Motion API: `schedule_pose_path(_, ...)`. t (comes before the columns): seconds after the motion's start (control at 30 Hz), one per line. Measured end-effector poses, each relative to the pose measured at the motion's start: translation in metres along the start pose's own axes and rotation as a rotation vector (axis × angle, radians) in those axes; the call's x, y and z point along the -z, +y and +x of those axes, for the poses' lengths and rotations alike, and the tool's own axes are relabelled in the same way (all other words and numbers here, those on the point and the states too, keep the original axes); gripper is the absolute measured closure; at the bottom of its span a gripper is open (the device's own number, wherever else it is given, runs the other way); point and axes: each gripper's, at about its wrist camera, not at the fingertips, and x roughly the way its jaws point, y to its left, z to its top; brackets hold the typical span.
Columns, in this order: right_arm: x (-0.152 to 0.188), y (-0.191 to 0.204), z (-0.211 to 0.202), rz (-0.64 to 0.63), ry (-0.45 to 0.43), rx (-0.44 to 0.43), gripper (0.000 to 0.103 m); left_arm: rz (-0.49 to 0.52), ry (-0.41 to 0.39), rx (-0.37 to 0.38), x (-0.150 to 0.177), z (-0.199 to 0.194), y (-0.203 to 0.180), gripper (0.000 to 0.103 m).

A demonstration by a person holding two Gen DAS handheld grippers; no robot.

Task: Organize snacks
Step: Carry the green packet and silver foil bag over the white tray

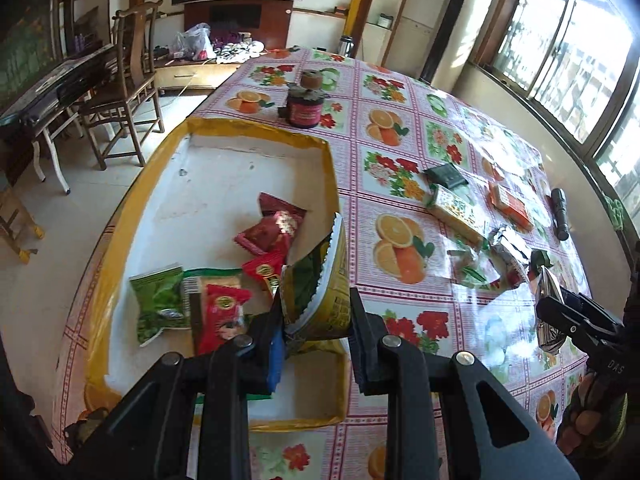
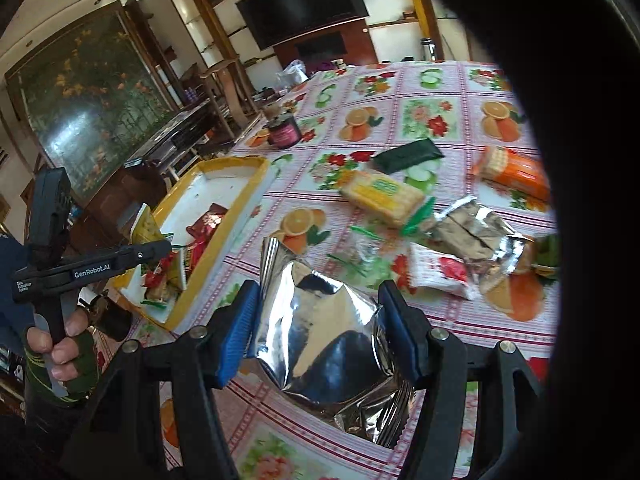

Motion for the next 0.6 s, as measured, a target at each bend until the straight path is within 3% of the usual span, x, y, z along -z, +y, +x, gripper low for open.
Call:
schedule_pose_path(0.27, -0.018, 0.060, 0.045, -0.072, 0.040, -0.088, 0.040, -0.065, -0.017, -0.048, 0.002, -0.009, 0.041, 0.077)
schedule_pose_path(0.6, -0.056, 0.118, 0.106, -0.134, 0.066, -0.157, 0.040, -0.092, -0.006, -0.074, -0.004, 0.005, 0.056, 0.077)
